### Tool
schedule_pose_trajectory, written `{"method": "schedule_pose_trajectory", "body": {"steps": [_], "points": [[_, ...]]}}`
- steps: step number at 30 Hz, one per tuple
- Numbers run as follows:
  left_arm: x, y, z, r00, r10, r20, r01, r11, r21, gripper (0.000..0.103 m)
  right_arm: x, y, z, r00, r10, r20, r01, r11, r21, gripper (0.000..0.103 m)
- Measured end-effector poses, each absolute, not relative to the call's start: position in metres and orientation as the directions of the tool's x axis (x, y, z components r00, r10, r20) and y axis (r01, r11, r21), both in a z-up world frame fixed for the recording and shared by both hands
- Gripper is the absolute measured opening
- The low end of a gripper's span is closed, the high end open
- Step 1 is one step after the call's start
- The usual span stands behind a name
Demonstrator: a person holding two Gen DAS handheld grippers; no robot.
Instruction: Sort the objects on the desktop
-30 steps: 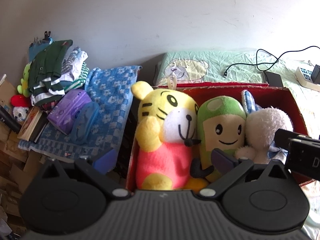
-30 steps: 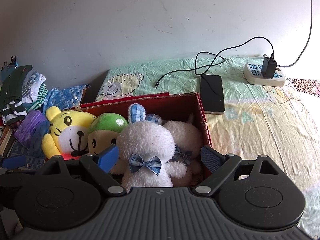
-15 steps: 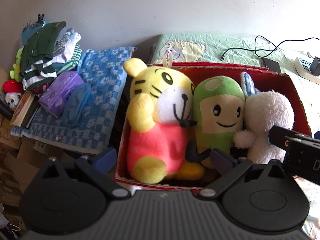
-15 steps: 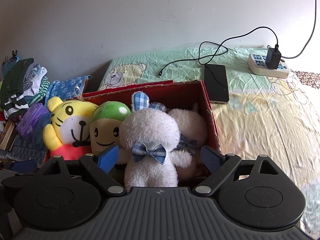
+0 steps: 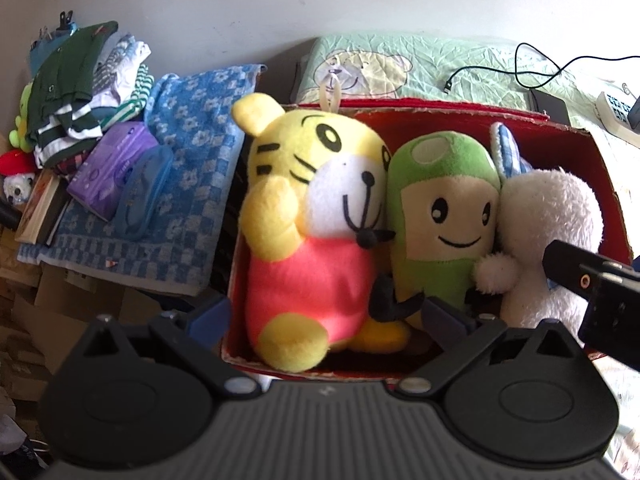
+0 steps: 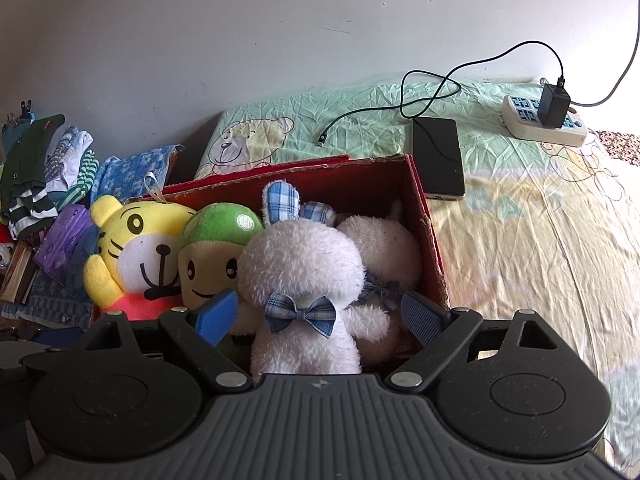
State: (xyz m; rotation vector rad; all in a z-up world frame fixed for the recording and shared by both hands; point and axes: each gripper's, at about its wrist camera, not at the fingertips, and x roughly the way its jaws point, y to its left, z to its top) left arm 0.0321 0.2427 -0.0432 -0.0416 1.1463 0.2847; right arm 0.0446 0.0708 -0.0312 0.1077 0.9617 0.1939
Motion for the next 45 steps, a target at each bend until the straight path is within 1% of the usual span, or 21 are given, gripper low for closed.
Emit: {"method": "schedule_pose_trajectory", "body": {"steps": [9,13,15,17,19,23,27,30,37,45], "points": [[0.035,0.234,-0.029,0.391,0.234,-0.890,-0.217,0.963,0.158,0.101,0.048,0.066,-0.022,0.540,0.219,-0.813,-0.131,0.976,0.175,0.091],[0.041,0.231,-0.021,0.384,0.217,-0.898,-0.177,0.971,0.159,0.102,0.054,0.069,-0.018,0.535,0.188,-0.824,-0.142,0.981,0.132,0.091],[0.045,0.231,-0.016,0.386,0.205,-0.900,-0.158,0.975,0.154,0.102,0.063,0.066,-0.013,0.501,0.223,-0.836,-0.143,0.974,0.174,0.091],[0.049,0.230,-0.009,0.401,0.246,-0.882,-0.164,0.967,0.196,0.102,0.072,0.065,-0.006,0.497,0.226,-0.838,-0.124,0.974,0.189,0.091],[0.053,0.231,-0.002,0.408,0.264,-0.874,-0.169,0.963,0.212,0.102,0.079,0.068,0.000,0.503,0.205,-0.840,-0.131,0.978,0.160,0.091],[0.053,0.235,0.006,0.416,0.235,-0.878,-0.183,0.968,0.173,0.102,0.077,0.066,0.005,0.520,0.200,-0.831,-0.127,0.980,0.156,0.091],[0.048,0.231,-0.005,0.409,0.172,-0.896,-0.165,0.980,0.113,0.102,0.068,0.066,-0.004,0.507,0.206,-0.837,-0.130,0.978,0.162,0.091],[0.043,0.227,-0.015,0.400,0.150,-0.904,-0.165,0.982,0.090,0.102,0.062,0.061,-0.008,0.522,0.190,-0.832,-0.117,0.982,0.151,0.091],[0.041,0.230,-0.021,0.425,0.171,-0.889,-0.175,0.979,0.105,0.102,0.062,0.055,-0.019,0.526,0.197,-0.828,-0.076,0.980,0.184,0.091],[0.047,0.232,-0.023,0.444,0.158,-0.882,-0.171,0.981,0.090,0.102,0.064,0.061,-0.028,0.533,0.180,-0.827,-0.075,0.983,0.166,0.091]]}}
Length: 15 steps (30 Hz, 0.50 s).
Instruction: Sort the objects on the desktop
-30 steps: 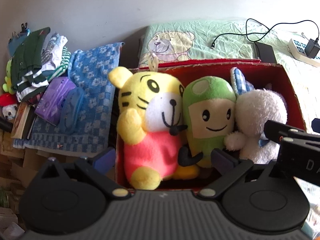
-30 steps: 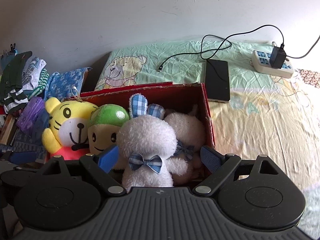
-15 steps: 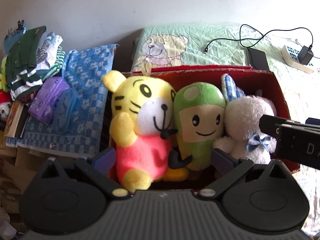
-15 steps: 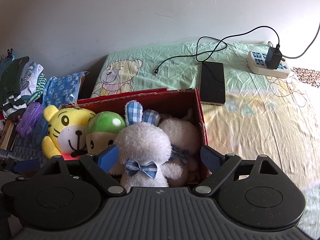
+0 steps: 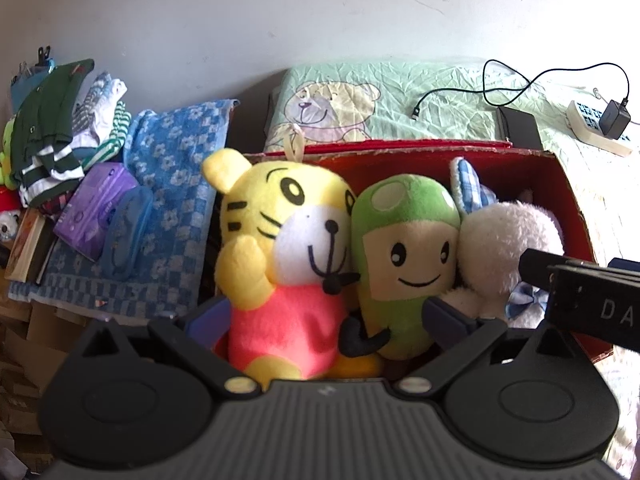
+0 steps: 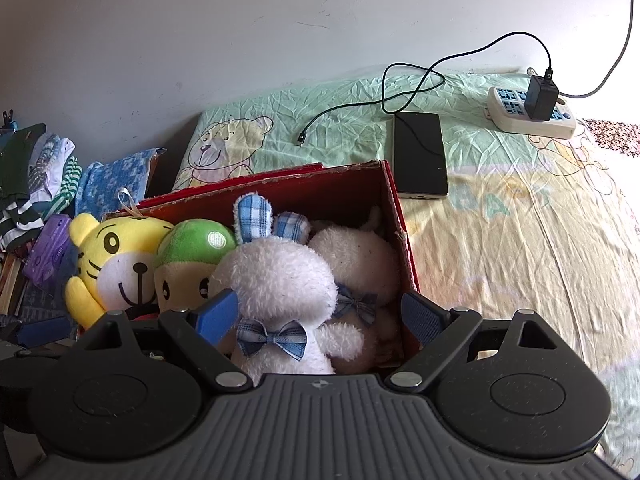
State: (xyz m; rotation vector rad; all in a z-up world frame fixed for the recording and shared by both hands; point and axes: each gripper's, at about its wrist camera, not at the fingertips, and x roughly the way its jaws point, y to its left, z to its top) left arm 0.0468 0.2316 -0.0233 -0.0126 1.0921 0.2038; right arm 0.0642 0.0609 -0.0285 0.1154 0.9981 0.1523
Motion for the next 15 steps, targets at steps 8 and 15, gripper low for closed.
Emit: {"method": "schedule_pose_trajectory", "body": {"steps": [8,15], "points": [[0.0464,0.2289,-0.0311,0.426,0.168,-0.889,-0.170,0.980,0.104,0.102,0.0588,0.0654,-0.0307,0.555,0.161,-0.816,-0.086,0.987,0.136,0.091],[0.0455,0.2300,-0.0346,0.425,0.158,-0.891,-0.169,0.981,0.094,0.102,0.0576,0.0656,-0.0322,0.556,0.164,-0.815,-0.090,0.986,0.138,0.091]]}}
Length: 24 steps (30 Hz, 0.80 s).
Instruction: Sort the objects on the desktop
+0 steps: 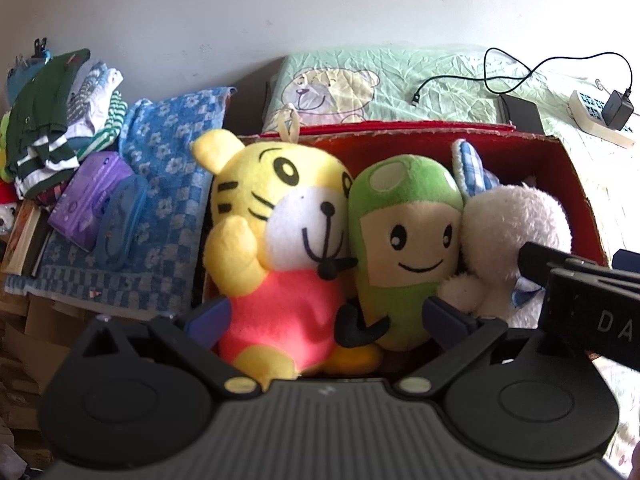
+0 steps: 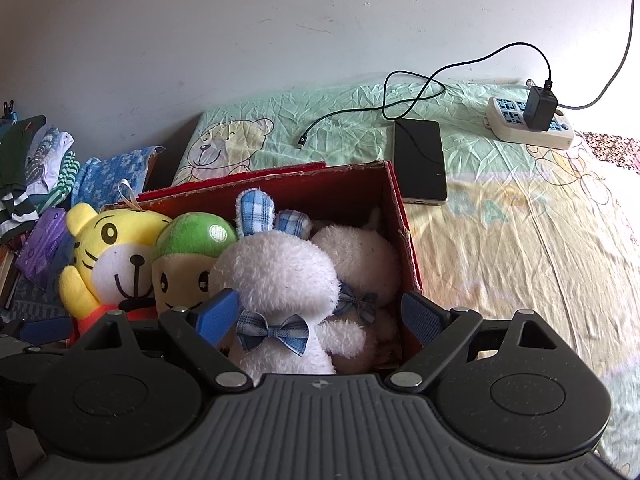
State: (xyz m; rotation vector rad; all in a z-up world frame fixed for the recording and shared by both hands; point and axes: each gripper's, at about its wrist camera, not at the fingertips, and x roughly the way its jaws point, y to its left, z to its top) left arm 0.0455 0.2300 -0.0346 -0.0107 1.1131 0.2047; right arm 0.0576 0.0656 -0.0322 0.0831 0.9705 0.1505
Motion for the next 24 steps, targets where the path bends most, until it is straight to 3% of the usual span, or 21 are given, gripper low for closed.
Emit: {"method": "schedule_pose_trajectory", "body": {"steps": [24], "points": [[0.0436,0.2306,-0.0339,0.441,0.172,-0.881,-0.172,0.979,0.105,0.102,0.0562,0.0712,-0.0325,0.556,0.168,-0.814,-0.102,0.986,0.134,0.091]]}}
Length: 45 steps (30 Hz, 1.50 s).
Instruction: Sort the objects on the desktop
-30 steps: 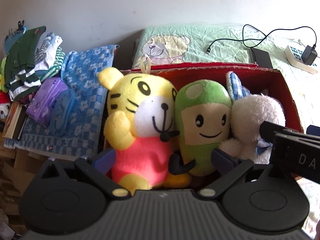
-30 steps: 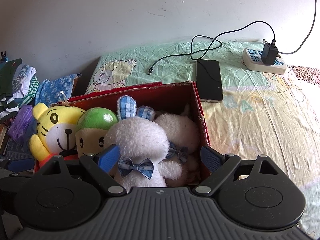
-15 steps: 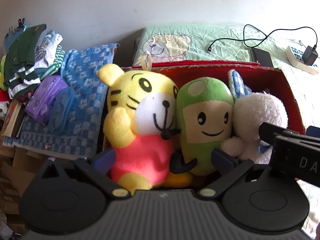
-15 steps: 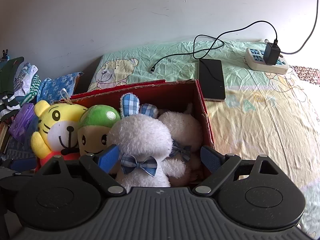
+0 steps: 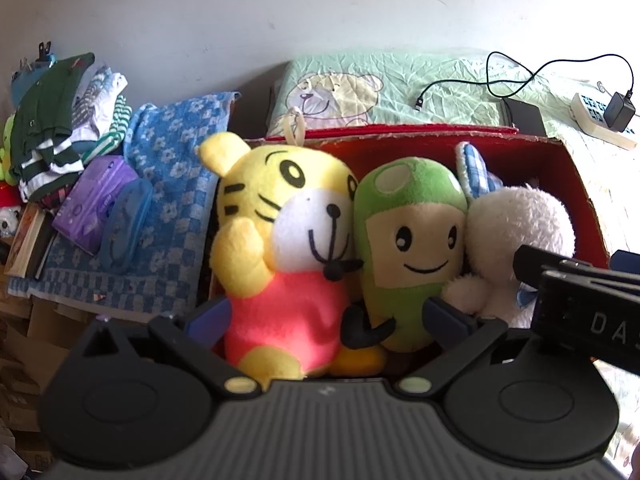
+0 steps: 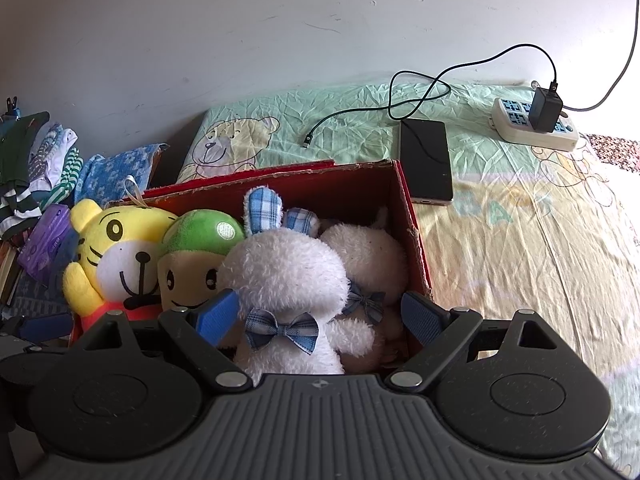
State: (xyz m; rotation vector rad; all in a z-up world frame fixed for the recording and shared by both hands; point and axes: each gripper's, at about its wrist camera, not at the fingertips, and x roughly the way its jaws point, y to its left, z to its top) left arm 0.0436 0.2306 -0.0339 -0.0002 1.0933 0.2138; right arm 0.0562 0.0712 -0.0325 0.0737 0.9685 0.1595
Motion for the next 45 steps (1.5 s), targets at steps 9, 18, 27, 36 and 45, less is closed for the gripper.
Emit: {"method": "schedule_pose_trajectory", "body": {"steps": [9,18,27,36,45], "points": [[0.0419,0.2301,-0.0326,0.448,0.178,-0.876,-0.174,0.979,0.110,0.102,0.0554,0.0720,-0.0315,0.558,0.170,-0.813,-0.103,0.985,0.135,0.091],[0.0404,0.2303,-0.0324,0.451,0.188,-0.872,-0.176,0.977,0.120,0.102,0.0543,0.0725,-0.0306,0.559,0.172,-0.811,-0.107,0.985,0.135,0.091],[0.0392,0.2329,-0.0351,0.443,0.196,-0.875,-0.182,0.975,0.127,0.102,0.0545,0.0744,-0.0321,0.558,0.161,-0.814,-0.117,0.986,0.115,0.091],[0.0395,0.2351,-0.0391,0.433,0.202,-0.878,-0.188,0.973,0.131,0.102,0.0556,0.0743,-0.0331,0.558,0.162,-0.814,-0.121,0.986,0.113,0.091],[0.0398,0.2366,-0.0399,0.432,0.211,-0.877,-0.199,0.971,0.135,0.102,0.0562,0.0741,-0.0338,0.556,0.166,-0.814,-0.123,0.985,0.117,0.091]]}}
